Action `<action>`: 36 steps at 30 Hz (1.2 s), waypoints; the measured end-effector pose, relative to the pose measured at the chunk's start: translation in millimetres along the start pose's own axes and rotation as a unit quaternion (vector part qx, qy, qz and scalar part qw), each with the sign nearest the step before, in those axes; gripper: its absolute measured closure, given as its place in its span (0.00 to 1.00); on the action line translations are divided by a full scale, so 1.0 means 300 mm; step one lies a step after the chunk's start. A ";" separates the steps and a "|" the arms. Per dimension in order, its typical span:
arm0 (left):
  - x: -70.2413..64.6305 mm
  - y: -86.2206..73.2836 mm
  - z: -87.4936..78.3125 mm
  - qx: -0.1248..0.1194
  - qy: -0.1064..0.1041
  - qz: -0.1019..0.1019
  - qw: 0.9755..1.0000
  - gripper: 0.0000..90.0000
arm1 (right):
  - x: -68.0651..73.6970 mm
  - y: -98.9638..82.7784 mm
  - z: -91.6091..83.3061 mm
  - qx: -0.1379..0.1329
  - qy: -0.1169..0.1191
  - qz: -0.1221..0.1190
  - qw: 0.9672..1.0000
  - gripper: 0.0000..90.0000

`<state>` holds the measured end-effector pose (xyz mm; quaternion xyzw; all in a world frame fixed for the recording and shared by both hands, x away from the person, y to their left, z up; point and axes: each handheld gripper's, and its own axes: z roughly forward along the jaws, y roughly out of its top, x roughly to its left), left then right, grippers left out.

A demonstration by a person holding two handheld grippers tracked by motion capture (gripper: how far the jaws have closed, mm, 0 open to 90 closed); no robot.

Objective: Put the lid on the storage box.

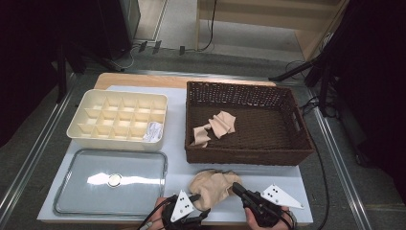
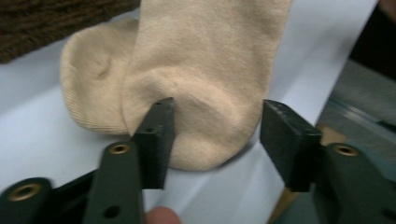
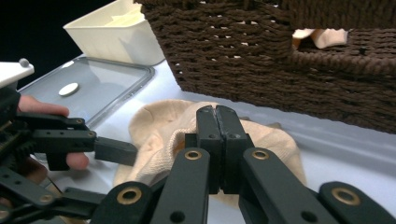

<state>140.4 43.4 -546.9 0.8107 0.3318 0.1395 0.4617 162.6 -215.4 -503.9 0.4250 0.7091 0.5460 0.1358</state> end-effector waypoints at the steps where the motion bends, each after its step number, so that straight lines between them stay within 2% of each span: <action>1: -0.003 -0.001 0.000 0.000 0.010 0.002 1.000 0.60 | 0.002 0.000 0.001 0.000 0.000 -0.003 1.000 1.00; 2: -0.003 -0.001 0.000 0.000 0.010 0.002 1.000 0.66 | 0.002 0.000 0.001 0.000 0.000 -0.003 1.000 1.00; 3: 0.000 -0.001 -0.002 -0.001 0.026 -0.001 1.000 0.72 | 0.004 -0.001 0.003 0.002 -0.003 -0.003 1.000 1.00; 4: 0.000 -0.001 -0.002 -0.001 0.026 -0.001 1.000 0.77 | 0.002 -0.001 0.003 0.001 -0.004 -0.004 1.000 1.00; 5: 0.011 0.003 -0.005 0.001 0.028 -0.015 0.999 0.83 | 0.001 -0.001 0.002 0.001 -0.005 -0.003 1.000 1.00; 7: 0.025 0.007 -0.008 0.006 0.018 -0.026 0.999 0.96 | 0.000 0.000 0.001 0.001 -0.005 -0.002 1.000 1.00; 8: 0.025 0.007 -0.008 0.006 0.018 -0.026 0.999 0.97 | 0.000 0.000 0.000 0.001 -0.004 -0.002 1.000 1.00; 11: 0.043 0.026 -0.030 0.016 -0.038 -0.056 0.998 0.98 | 0.003 0.003 -0.013 0.002 -0.001 0.000 1.000 1.00; 12: 0.048 0.034 -0.040 0.016 -0.065 -0.068 0.995 0.98 | 0.005 0.005 -0.021 0.001 0.001 0.000 1.000 1.00; 13: 0.048 0.034 -0.040 0.016 -0.065 -0.068 0.995 0.98 | 0.005 0.005 -0.021 0.001 0.001 0.000 1.000 1.00; 14: 0.057 0.051 -0.053 0.030 -0.143 -0.083 0.986 0.98 | 0.008 0.012 -0.042 0.002 0.005 0.004 1.000 1.00; 15: 0.057 0.056 -0.057 0.041 -0.168 -0.077 0.982 0.97 | 0.011 0.017 -0.055 0.001 0.007 0.008 1.000 1.00; 16: 0.059 0.060 -0.061 0.050 -0.175 -0.070 0.981 0.97 | 0.013 0.023 -0.065 0.003 0.012 0.012 1.000 1.00; 17: 0.066 0.061 -0.061 0.051 -0.173 -0.070 0.981 0.97 | 0.014 0.029 -0.070 0.007 0.016 0.014 1.000 1.00; 18: 0.080 0.060 -0.058 0.050 -0.168 -0.080 0.981 0.96 | 0.015 0.033 -0.068 0.014 0.020 0.016 1.000 1.00; 19: 0.093 0.059 -0.055 0.044 -0.166 -0.091 0.981 0.96 | 0.013 0.035 -0.053 0.031 0.023 0.019 0.999 1.00; 21: 0.103 0.058 -0.053 0.041 -0.163 -0.096 0.981 0.95 | 0.004 0.030 -0.020 0.049 0.017 0.023 0.998 1.00; 22: 0.127 0.060 -0.050 0.027 -0.136 -0.109 0.984 0.93 | -0.006 0.027 0.002 0.053 0.014 0.026 0.998 1.00; 23: 0.127 0.060 -0.050 0.027 -0.136 -0.109 0.984 0.93 | -0.019 0.026 0.029 0.056 0.008 0.032 0.998 1.00; 24: 0.147 0.063 -0.052 0.012 -0.112 -0.123 0.986 0.93 | -0.031 0.026 0.050 0.053 0.001 0.037 0.998 1.00; 26: 0.169 0.067 -0.059 -0.011 -0.092 -0.135 0.987 0.91 | -0.047 0.029 0.082 0.044 -0.005 0.040 0.998 1.00; 28: 0.190 0.068 -0.062 -0.026 -0.074 -0.149 0.986 0.89 | -0.064 0.033 0.115 0.035 -0.019 0.035 0.999 1.00; 29: 0.190 0.068 -0.062 -0.026 -0.074 -0.149 0.986 0.88 | -0.064 0.033 0.115 0.035 -0.019 0.035 0.999 1.00; 30: 0.206 0.067 -0.061 -0.037 -0.060 -0.165 0.984 0.87 | -0.087 0.036 0.147 0.023 -0.031 0.033 0.999 0.97; 32: 0.216 0.067 -0.060 -0.047 -0.060 -0.173 0.982 0.83 | -0.104 0.039 0.157 0.009 -0.042 0.036 0.998 0.90; 33: 0.218 0.067 -0.062 -0.049 -0.059 -0.172 0.982 0.80 | -0.112 0.041 0.157 0.001 -0.050 0.031 0.998 0.86; 35: 0.215 0.067 -0.068 -0.059 -0.064 -0.168 0.982 0.76 | -0.124 0.043 0.141 -0.013 -0.065 0.019 0.998 0.87; 36: 0.215 0.067 -0.068 -0.059 -0.064 -0.168 0.982 0.73 | -0.124 0.043 0.141 -0.013 -0.065 0.019 0.998 0.87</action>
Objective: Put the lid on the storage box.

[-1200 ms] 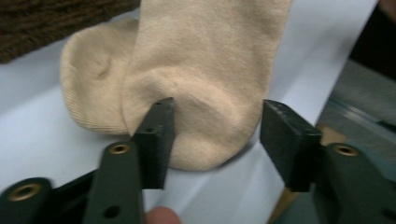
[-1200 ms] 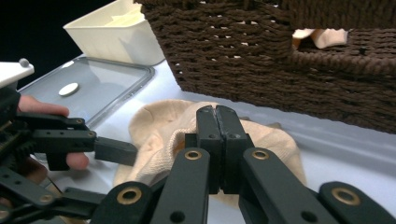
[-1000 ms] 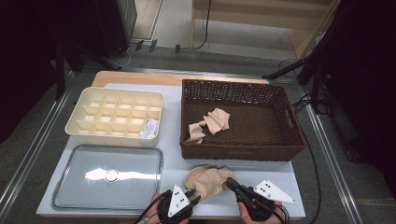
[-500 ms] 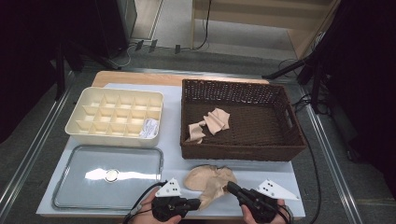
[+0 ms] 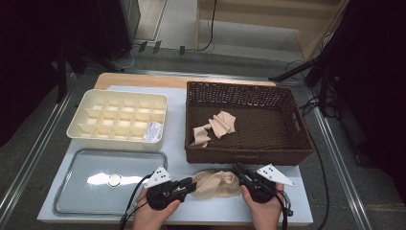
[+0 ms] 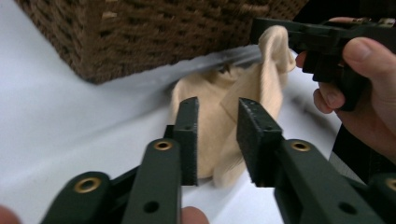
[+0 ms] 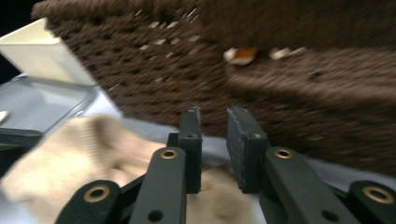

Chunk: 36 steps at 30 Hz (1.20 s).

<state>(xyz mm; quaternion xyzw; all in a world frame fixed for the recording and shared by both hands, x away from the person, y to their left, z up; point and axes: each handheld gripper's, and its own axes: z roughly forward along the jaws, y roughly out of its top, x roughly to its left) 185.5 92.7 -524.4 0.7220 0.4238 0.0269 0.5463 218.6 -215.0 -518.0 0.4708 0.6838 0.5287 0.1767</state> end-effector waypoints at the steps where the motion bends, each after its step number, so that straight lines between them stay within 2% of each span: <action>1: -0.009 -0.002 -0.003 -0.008 -0.010 0.010 1.000 0.69 | -0.015 0.004 -0.029 -0.014 -0.007 0.004 1.000 0.86; 2: -0.009 -0.002 -0.003 -0.008 -0.010 0.010 1.000 0.65 | -0.015 0.004 -0.029 -0.014 -0.007 0.004 1.000 0.86; 3: -0.017 -0.009 -0.007 -0.013 -0.012 0.021 1.000 0.61 | -0.020 0.002 -0.056 -0.023 -0.004 0.010 1.000 0.83; 7: -0.018 -0.022 -0.022 -0.027 -0.026 0.022 0.999 0.54 | -0.024 -0.023 -0.124 -0.026 0.006 0.008 1.000 0.78; 9: -0.015 -0.031 -0.042 -0.035 -0.043 0.025 0.998 0.52 | -0.033 -0.043 -0.157 -0.022 0.015 0.014 1.000 0.74; 11: -0.017 -0.034 -0.041 -0.031 -0.048 0.025 0.998 0.48 | -0.037 -0.058 -0.172 -0.020 0.023 0.019 0.999 0.71; 12: -0.021 -0.040 -0.029 -0.018 -0.043 0.031 0.998 0.46 | -0.040 -0.082 -0.180 -0.012 0.034 0.012 0.999 0.66; 14: -0.024 -0.047 -0.011 -0.007 -0.034 0.037 0.999 0.46 | -0.041 -0.095 -0.172 -0.002 0.043 0.010 0.999 0.61; 15: -0.024 -0.047 -0.011 -0.007 -0.034 0.037 0.999 0.48 | -0.041 -0.095 -0.172 -0.002 0.043 0.010 0.999 0.61; 16: -0.034 -0.054 0.000 0.002 -0.034 0.051 0.998 0.50 | -0.042 -0.100 -0.154 -0.005 0.057 0.015 0.998 0.60; 18: -0.042 -0.059 0.004 0.009 -0.027 0.064 0.998 0.55 | -0.038 -0.103 -0.132 -0.001 0.076 0.021 0.997 0.62; 20: -0.044 -0.064 0.009 0.012 -0.020 0.072 0.997 0.60 | -0.031 -0.107 -0.115 0.006 0.092 0.020 0.996 0.72; 22: -0.048 -0.068 0.014 0.015 -0.014 0.082 0.996 0.63 | -0.016 -0.106 -0.103 0.008 0.096 0.022 0.995 0.82; 25: -0.051 -0.069 0.014 0.015 -0.006 0.090 0.996 0.81 | 0.009 -0.096 -0.096 0.023 0.093 0.010 0.995 0.98; 26: -0.051 -0.067 0.011 0.014 -0.003 0.088 0.996 0.86 | 0.014 -0.091 -0.100 0.025 0.093 0.013 0.995 0.99; 27: -0.048 -0.060 0.002 0.014 -0.006 0.074 0.997 0.92 | 0.018 -0.086 -0.106 0.025 0.095 0.019 0.995 1.00; 28: -0.048 -0.060 0.002 0.014 -0.006 0.074 0.997 0.95 | 0.018 -0.086 -0.106 0.025 0.095 0.019 0.995 1.00; 32: -0.044 -0.038 -0.034 0.006 -0.030 0.047 0.998 0.98 | 0.028 -0.059 -0.159 0.022 0.103 0.029 0.994 1.00; 33: -0.045 -0.032 -0.042 0.007 -0.041 0.044 0.998 0.98 | 0.029 -0.054 -0.173 0.018 0.105 0.030 0.994 1.00; 34: -0.045 -0.032 -0.042 0.007 -0.041 0.044 0.998 0.98 | 0.031 -0.048 -0.190 0.018 0.107 0.035 0.993 1.00; 35: -0.049 -0.019 -0.056 0.021 -0.063 0.034 0.997 0.98 | 0.032 -0.042 -0.208 0.016 0.111 0.040 0.993 1.00; 36: -0.050 -0.013 -0.061 0.036 -0.069 0.030 0.996 0.98 | 0.033 -0.036 -0.226 0.016 0.110 0.046 0.993 1.00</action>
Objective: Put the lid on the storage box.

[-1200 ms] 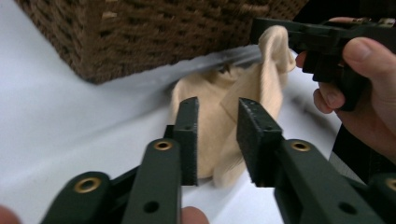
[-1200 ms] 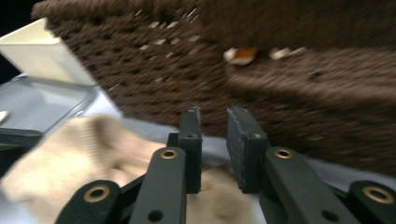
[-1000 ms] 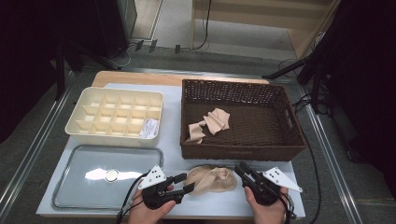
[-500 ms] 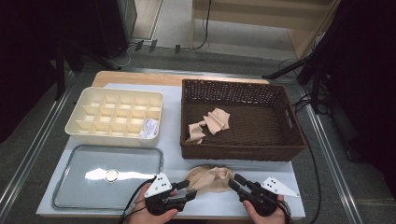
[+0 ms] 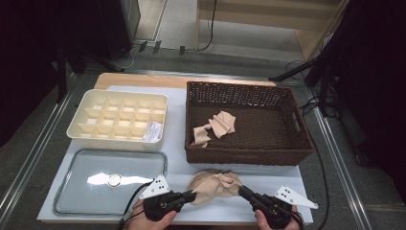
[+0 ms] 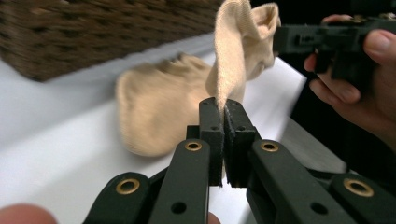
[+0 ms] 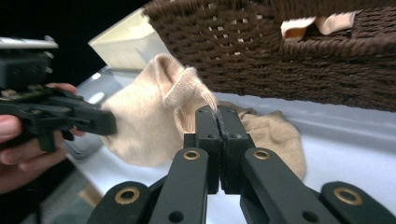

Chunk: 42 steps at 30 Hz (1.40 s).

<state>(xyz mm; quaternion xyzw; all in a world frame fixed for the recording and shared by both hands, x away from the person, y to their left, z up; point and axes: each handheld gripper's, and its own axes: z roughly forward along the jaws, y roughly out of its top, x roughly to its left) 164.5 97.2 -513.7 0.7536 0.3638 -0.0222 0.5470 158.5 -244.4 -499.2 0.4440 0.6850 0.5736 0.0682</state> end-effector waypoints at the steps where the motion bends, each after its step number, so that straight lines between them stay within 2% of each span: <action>1: 0.000 0.000 0.000 0.000 0.000 0.000 1.000 0.99 | 0.007 0.007 -0.016 0.005 -0.004 0.005 1.000 1.00; 2: -0.001 0.006 -0.004 0.028 -0.002 0.001 1.000 0.99 | 0.013 0.013 -0.031 0.011 -0.006 0.008 1.000 1.00; 3: -0.001 0.006 -0.004 0.028 -0.002 0.001 1.000 0.99 | 0.013 0.013 -0.031 0.011 -0.006 0.008 1.000 1.00; 4: 0.005 0.004 0.004 0.050 0.006 0.004 0.999 0.99 | 0.020 0.015 -0.051 0.032 -0.007 0.017 0.999 1.00; 5: 0.011 0.000 0.010 0.056 0.017 0.005 0.998 0.99 | 0.017 0.010 -0.054 0.044 -0.010 0.020 0.999 1.00; 7: 0.021 -0.009 0.026 0.060 0.039 0.000 0.997 0.98 | -0.002 -0.007 -0.047 0.055 -0.024 0.024 0.998 1.00; 9: 0.027 -0.016 0.037 0.055 0.072 0.004 0.996 0.96 | -0.028 -0.024 -0.025 0.065 -0.045 0.025 0.997 0.99; 10: 0.030 -0.018 0.040 0.049 0.084 0.007 0.995 0.94 | -0.039 -0.032 -0.015 0.064 -0.061 0.017 0.996 0.99; 11: 0.030 -0.018 0.040 0.049 0.084 0.007 0.995 0.92 | -0.049 -0.039 -0.007 0.067 -0.074 0.010 0.995 0.98; 12: 0.035 -0.020 0.036 0.038 0.099 0.005 0.994 0.89 | -0.058 -0.044 0.000 0.071 -0.086 0.009 0.994 0.97; 13: 0.035 -0.020 0.036 0.038 0.099 0.005 0.994 0.88 | -0.065 -0.046 0.001 0.069 -0.088 0.010 0.994 0.95; 15: 0.040 -0.022 0.028 0.030 0.086 -0.002 0.996 0.86 | -0.079 -0.051 0.001 0.058 -0.088 0.014 0.994 0.88; 19: 0.032 -0.026 0.035 0.020 0.080 -0.001 0.997 0.76 | -0.094 -0.058 0.002 0.053 -0.103 0.021 0.993 0.82; 20: 0.020 -0.028 0.043 0.019 0.075 0.002 0.997 0.75 | -0.098 -0.061 0.001 0.044 -0.111 0.030 0.992 0.79; 22: 0.006 -0.032 0.054 0.028 0.102 0.008 0.994 0.72 | -0.096 -0.064 0.000 0.045 -0.115 0.032 0.992 0.77; 23: -0.001 -0.035 0.057 0.030 0.109 0.010 0.994 0.72 | -0.093 -0.069 -0.003 0.047 -0.118 0.033 0.991 0.76; 24: -0.001 -0.035 0.057 0.030 0.109 0.010 0.994 0.71 | -0.093 -0.069 -0.003 0.047 -0.118 0.033 0.991 0.76; 25: -0.010 -0.043 0.070 0.033 0.113 0.004 0.993 0.69 | -0.089 -0.080 -0.006 0.041 -0.119 0.037 0.991 0.71; 26: -0.011 -0.046 0.077 0.035 0.107 -0.006 0.994 0.67 | -0.087 -0.082 -0.005 0.041 -0.121 0.036 0.991 0.70; 29: -0.012 -0.055 0.099 0.045 0.111 -0.021 0.993 0.65 | -0.080 -0.089 0.009 0.045 -0.127 0.028 0.991 0.69; 32: -0.022 -0.061 0.109 0.047 0.117 -0.016 0.992 0.68 | -0.066 -0.103 0.029 0.064 -0.133 0.011 0.989 0.72; 33: -0.025 -0.062 0.112 0.052 0.112 -0.016 0.992 0.73 | -0.060 -0.108 0.037 0.073 -0.137 0.003 0.988 0.74; 36: -0.029 -0.065 0.123 0.055 0.114 -0.013 0.992 0.85 | -0.042 -0.116 0.052 0.079 -0.137 -0.015 0.987 0.89; 37: -0.029 -0.065 0.123 0.055 0.114 -0.013 0.992 0.91 | -0.042 -0.116 0.052 0.079 -0.137 -0.015 0.987 0.89; 38: -0.026 -0.064 0.123 0.056 0.111 -0.015 0.992 0.95 | -0.038 -0.114 0.055 0.086 -0.134 -0.016 0.987 0.95; 42: -0.030 -0.051 0.104 0.045 0.113 -0.004 0.993 0.99 | -0.034 -0.101 0.040 0.080 -0.132 -0.014 0.988 0.96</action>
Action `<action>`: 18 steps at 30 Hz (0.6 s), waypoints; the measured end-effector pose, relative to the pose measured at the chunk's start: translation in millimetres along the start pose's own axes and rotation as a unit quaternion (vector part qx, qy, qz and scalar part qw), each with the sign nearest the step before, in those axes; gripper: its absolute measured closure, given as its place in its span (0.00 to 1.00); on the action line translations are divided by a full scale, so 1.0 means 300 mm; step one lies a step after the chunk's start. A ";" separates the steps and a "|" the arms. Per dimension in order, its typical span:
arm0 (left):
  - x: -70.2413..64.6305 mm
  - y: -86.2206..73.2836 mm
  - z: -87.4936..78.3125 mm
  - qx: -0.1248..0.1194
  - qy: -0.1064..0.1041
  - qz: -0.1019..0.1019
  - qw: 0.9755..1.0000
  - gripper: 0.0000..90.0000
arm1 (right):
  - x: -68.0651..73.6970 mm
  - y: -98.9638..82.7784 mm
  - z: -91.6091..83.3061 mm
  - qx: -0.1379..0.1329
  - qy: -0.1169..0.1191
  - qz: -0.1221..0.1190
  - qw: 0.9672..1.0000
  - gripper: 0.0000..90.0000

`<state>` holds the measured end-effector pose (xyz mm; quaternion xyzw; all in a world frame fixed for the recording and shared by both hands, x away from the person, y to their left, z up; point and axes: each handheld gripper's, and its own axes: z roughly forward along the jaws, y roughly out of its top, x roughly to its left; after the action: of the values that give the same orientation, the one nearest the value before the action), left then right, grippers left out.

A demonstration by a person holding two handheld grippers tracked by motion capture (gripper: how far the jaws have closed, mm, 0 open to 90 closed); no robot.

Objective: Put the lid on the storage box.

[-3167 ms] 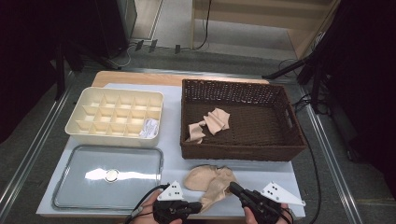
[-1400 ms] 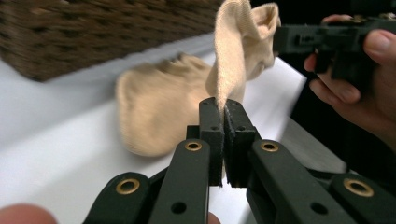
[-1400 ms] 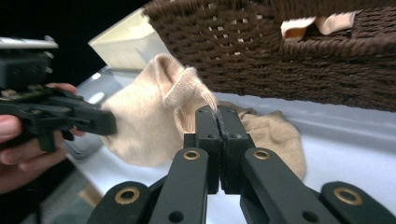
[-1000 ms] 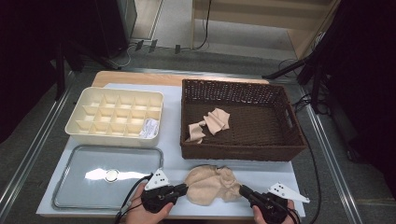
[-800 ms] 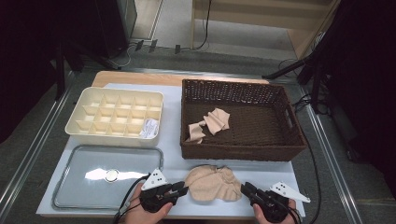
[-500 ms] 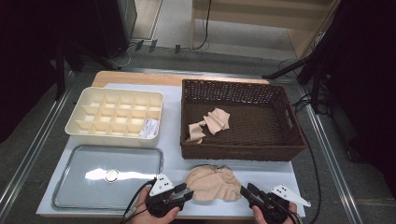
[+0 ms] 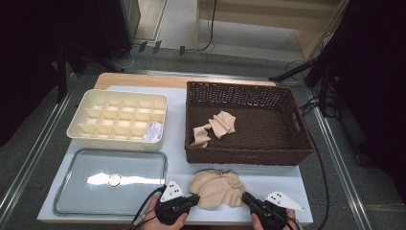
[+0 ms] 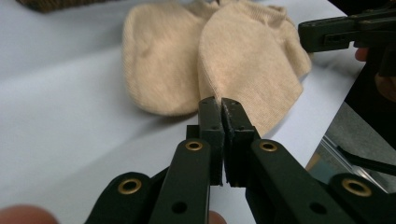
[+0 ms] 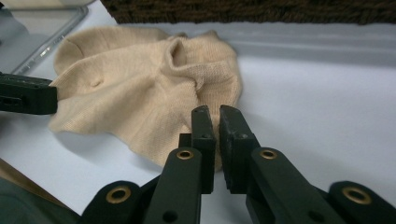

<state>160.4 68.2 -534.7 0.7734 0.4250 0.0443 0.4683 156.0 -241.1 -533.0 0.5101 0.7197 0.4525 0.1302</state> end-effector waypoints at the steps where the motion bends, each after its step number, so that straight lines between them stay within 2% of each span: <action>1: 0.001 0.004 -0.007 -0.005 0.003 0.002 1.000 1.00 | -0.001 0.004 -0.008 -0.006 0.001 -0.001 1.000 0.96; 3: 0.008 0.018 -0.024 -0.016 0.013 0.009 1.000 1.00 | -0.003 0.015 -0.023 -0.019 0.004 0.001 1.000 0.96; 7: 0.039 0.043 -0.037 -0.027 0.026 0.006 0.999 1.00 | -0.010 0.049 -0.040 -0.042 0.026 0.005 0.999 0.96; 10: 0.063 0.057 -0.036 -0.028 0.032 0.001 0.999 1.00 | -0.001 0.080 -0.035 -0.052 0.034 -0.009 0.998 0.96; 13: 0.079 0.061 -0.034 -0.023 0.031 -0.006 0.999 1.00 | 0.006 0.095 -0.025 -0.059 0.034 -0.018 0.998 0.96; 15: 0.095 0.060 -0.023 -0.014 0.037 -0.011 0.999 1.00 | 0.009 0.103 0.006 -0.062 0.026 -0.032 0.997 0.96; 18: 0.098 0.058 -0.003 0.004 0.048 -0.001 0.999 1.00 | -0.002 0.094 0.046 -0.046 0.020 -0.028 0.998 0.96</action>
<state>189.4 85.9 -530.8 0.7722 0.4475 0.0790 0.4441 182.6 -232.6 -518.7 0.4743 0.7146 0.4914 0.1515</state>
